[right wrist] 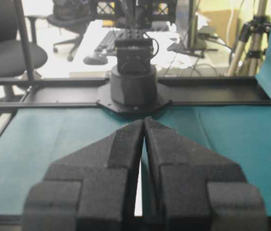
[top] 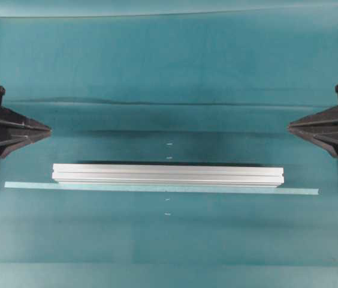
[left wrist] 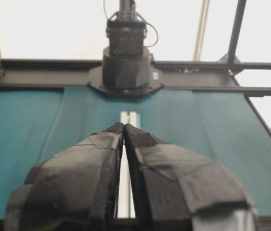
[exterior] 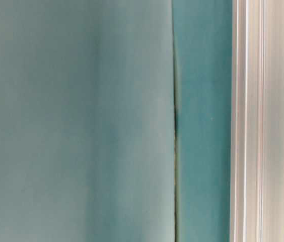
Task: Lift the metal rail with both hands.
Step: 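Move both grippers down over the two ends of the silver rail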
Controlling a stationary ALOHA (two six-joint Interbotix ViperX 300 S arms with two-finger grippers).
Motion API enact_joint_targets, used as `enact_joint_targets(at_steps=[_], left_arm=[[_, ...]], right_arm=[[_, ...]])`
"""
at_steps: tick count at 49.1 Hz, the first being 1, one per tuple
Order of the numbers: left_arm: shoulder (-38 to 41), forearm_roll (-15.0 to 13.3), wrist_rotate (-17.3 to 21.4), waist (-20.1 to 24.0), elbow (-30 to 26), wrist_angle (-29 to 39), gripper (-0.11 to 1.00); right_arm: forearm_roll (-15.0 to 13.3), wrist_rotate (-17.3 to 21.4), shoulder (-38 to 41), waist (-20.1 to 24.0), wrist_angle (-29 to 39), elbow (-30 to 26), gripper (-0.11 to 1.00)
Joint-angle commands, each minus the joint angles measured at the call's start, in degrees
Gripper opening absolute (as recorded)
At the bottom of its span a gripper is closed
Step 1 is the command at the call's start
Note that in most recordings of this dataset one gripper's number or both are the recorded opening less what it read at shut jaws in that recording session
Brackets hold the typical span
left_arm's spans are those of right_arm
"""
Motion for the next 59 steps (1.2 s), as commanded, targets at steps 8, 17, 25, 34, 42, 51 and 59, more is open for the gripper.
enact_joint_targets(at_steps=[8, 17, 25, 34, 42, 51, 59], left_arm=[[1.5, 0.8, -4.7, -0.4, -1.1, 6.3, 0.03], [1.7, 0.8, -5.7, -0.9, -3.4, 11.6, -0.05], [4.0, 0.7, -5.7, -1.1, -9.1, 22.3, -0.05], [8.3, 0.8, -5.5, -1.1, -15.6, 34.4, -0.05], [13.0, 0.8, -5.4, -1.1, -20.8, 42.6, -0.05], [19.1, 0.7, -5.4, -1.1, -26.1, 50.6, -0.05], [24.7, 0.8, -5.2, -1.1, -30.8, 58.3, -0.05]], right_arm=[[2.4, 1.3, 1.0, -0.1, 4.5, 0.1, 0.05], [3.8, 6.2, 1.1, -0.3, 11.7, -1.1, -0.01], [3.8, 12.3, 2.5, -1.6, 21.6, -5.2, -0.01], [3.7, 13.3, 7.5, -2.1, 33.7, -11.7, -0.01], [3.6, 13.1, 14.4, -1.9, 43.1, -17.9, -0.01], [3.7, 13.0, 21.4, -1.6, 51.6, -23.6, -0.01], [3.7, 13.0, 26.5, -1.1, 58.6, -27.4, -0.01]])
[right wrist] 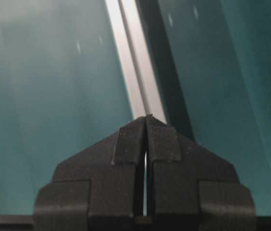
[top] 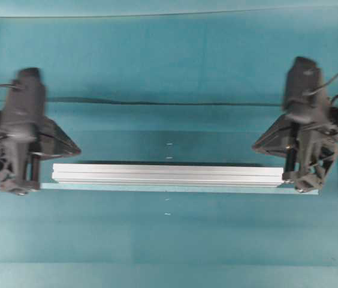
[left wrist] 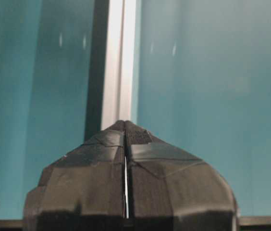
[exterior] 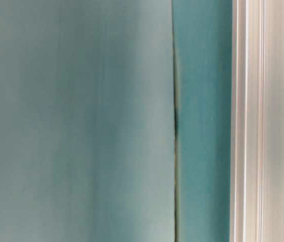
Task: Lift the metal rail with both hands.
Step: 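Move both grippers down over the two ends of the silver rail, then open both grippers and lower them around the rail ends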
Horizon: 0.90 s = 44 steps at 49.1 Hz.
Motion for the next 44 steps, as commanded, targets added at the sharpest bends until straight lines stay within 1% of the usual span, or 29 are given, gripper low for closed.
enact_joint_targets(at_steps=[1, 8, 13, 17, 22, 25, 28, 44], left_arm=[[2.3, 0.2, 0.2, -0.2, -3.5, 3.3, -0.05], [6.0, 0.3, 0.2, -0.2, -6.2, 6.8, -0.05], [8.0, 0.3, 0.2, -0.2, -8.1, 8.8, -0.05], [9.8, 0.3, 0.2, -0.2, -9.7, 11.5, -0.05], [11.4, 0.5, 0.6, -0.1, -11.1, 14.5, -0.05], [12.3, 0.5, 1.0, 0.1, -11.5, 15.3, -0.05], [13.1, 0.5, 1.2, 0.2, -11.8, 15.3, -0.05], [14.8, 0.5, 1.3, 0.4, -11.4, 15.3, -0.05]], right_arm=[[0.2, -0.1, 2.8, 0.4, 3.4, -3.0, -0.01], [0.2, -0.3, 7.2, 1.0, 9.0, -6.9, -0.01], [0.2, -1.7, 11.2, 1.0, 14.7, -10.4, -0.01], [0.1, -4.1, 14.4, 1.0, 19.5, -13.7, -0.01], [0.1, -8.6, 18.3, 1.0, 24.3, -17.0, -0.01], [0.2, -10.5, 19.8, 1.0, 25.1, -17.8, -0.01], [0.1, -11.5, 20.7, 1.0, 25.0, -18.1, -0.01], [-0.1, -11.6, 21.0, 0.1, 23.4, -17.9, 0.00]])
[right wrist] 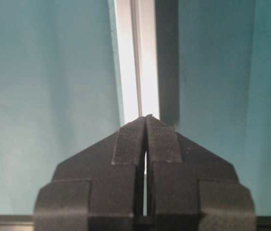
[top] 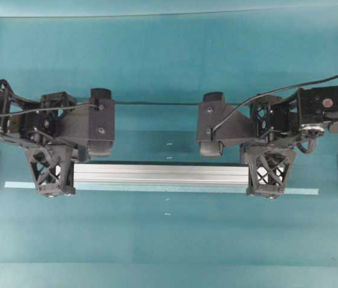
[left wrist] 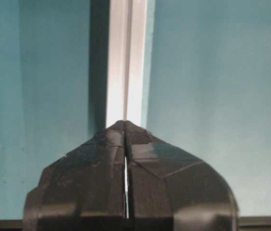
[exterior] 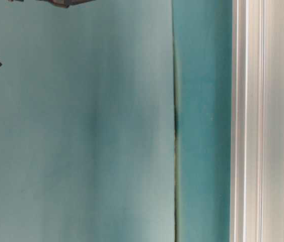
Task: Lift the metal rail with both hands.
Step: 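Open both grippers and lower them around the rail ends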
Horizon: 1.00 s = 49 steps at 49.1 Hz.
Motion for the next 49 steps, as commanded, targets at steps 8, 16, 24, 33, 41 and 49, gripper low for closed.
enact_joint_targets(at_steps=[8, 16, 24, 33, 41, 49], left_arm=[[-0.6, 0.4, 1.2, 0.0, -0.9, -0.3, -0.03], [-0.7, 0.4, 2.3, -0.2, -0.7, -0.5, 0.07], [-0.7, 0.4, 1.7, -0.3, -0.5, -1.6, 0.49], [-0.1, 0.4, 0.9, -0.2, -0.1, -2.1, 0.95], [0.0, 0.4, 0.9, -0.5, 0.5, -2.3, 0.97], [0.1, 0.4, 0.8, -0.5, 1.3, -3.3, 0.98]], right_arm=[[-0.2, -0.3, -0.2, -1.0, -0.7, -0.4, 0.02], [-0.2, -1.0, -0.1, -1.1, -1.9, -0.4, 0.07], [-0.2, -2.7, -0.1, -1.0, -2.8, -0.3, 0.30], [-0.4, -2.7, -0.2, -0.5, -5.1, 1.0, 0.85], [-0.4, -2.3, -0.2, -0.6, -6.4, 2.1, 1.00], [-0.4, -2.2, -0.2, -0.6, -6.5, 2.8, 1.00]])
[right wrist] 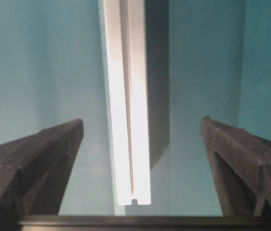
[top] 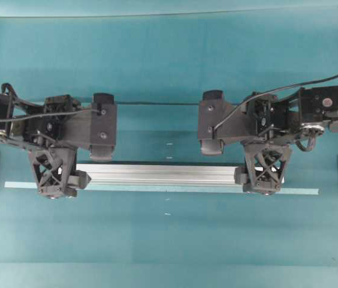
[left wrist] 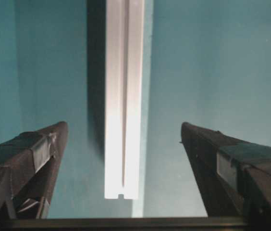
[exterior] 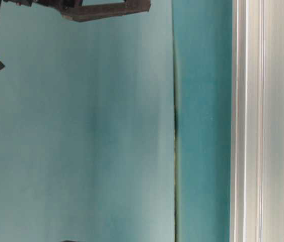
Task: Lift the metal rail with both hands.
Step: 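Open both grippers and lower them around the rail ends, then close both grippers on the silver rail near each end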
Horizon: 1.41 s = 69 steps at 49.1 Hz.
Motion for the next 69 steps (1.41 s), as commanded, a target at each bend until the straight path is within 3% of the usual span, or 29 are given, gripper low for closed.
enact_joint_targets(at_steps=[1, 40, 69], left_arm=[[-0.4, 0.3, -0.2, -0.2, 0.1, -1.1, 0.98], [6.2, 0.3, -1.8, -0.2, 9.8, -14.9, 0.98], [11.3, 0.3, -1.7, -0.2, 11.8, -21.1, 0.98]], right_arm=[[-0.1, 0.2, 0.2, 0.1, -0.4, 0.3, 1.00], [2.9, 0.4, 2.5, 1.5, -14.6, 11.2, 1.00], [2.9, 0.0, 6.8, 1.4, -21.7, 14.5, 1.00]])
